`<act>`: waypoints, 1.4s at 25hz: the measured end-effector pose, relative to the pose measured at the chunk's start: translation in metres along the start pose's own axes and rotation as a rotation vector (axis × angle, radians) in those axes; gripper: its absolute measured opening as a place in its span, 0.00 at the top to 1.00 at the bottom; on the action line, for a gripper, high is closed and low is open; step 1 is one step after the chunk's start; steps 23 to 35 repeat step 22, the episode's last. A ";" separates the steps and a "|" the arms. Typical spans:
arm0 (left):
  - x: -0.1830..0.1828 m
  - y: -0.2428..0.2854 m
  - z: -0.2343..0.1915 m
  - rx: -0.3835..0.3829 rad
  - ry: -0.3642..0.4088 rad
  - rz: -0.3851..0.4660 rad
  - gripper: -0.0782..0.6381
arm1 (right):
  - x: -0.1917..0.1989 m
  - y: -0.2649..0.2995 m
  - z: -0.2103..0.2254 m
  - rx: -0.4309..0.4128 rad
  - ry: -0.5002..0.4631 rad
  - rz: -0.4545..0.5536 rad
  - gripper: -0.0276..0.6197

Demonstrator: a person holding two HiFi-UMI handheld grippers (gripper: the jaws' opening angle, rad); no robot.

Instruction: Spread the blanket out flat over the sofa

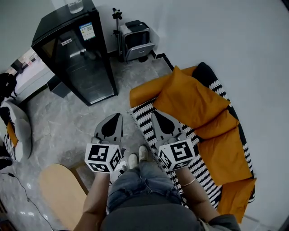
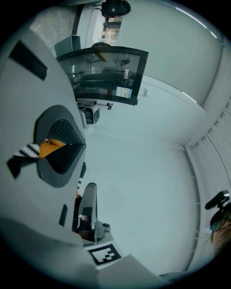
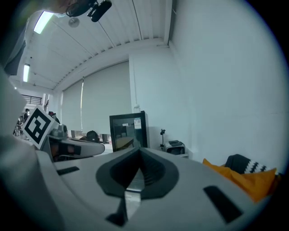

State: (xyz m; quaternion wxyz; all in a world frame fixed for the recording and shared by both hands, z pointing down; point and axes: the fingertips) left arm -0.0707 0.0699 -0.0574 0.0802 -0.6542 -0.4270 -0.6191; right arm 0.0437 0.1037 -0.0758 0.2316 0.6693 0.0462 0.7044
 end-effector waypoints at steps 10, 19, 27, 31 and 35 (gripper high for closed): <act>0.005 -0.013 -0.005 0.010 -0.001 0.001 0.87 | 0.004 -0.010 -0.006 0.036 0.020 0.015 0.94; 0.012 -0.025 -0.005 0.035 0.004 -0.006 0.87 | 0.008 -0.018 -0.019 0.071 0.026 0.018 0.94; 0.014 -0.030 -0.009 0.036 0.013 -0.004 0.87 | 0.009 -0.017 -0.026 0.069 0.029 0.024 0.94; 0.014 -0.030 -0.009 0.036 0.013 -0.004 0.87 | 0.009 -0.017 -0.026 0.069 0.029 0.024 0.94; 0.014 -0.030 -0.009 0.036 0.013 -0.004 0.87 | 0.009 -0.017 -0.026 0.069 0.029 0.024 0.94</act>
Point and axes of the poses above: the fingertips, and each gripper's own axes: y forward along the fingers, z to its right, x out of its underside, and after that the axes turned 9 degrees about -z, right-handed
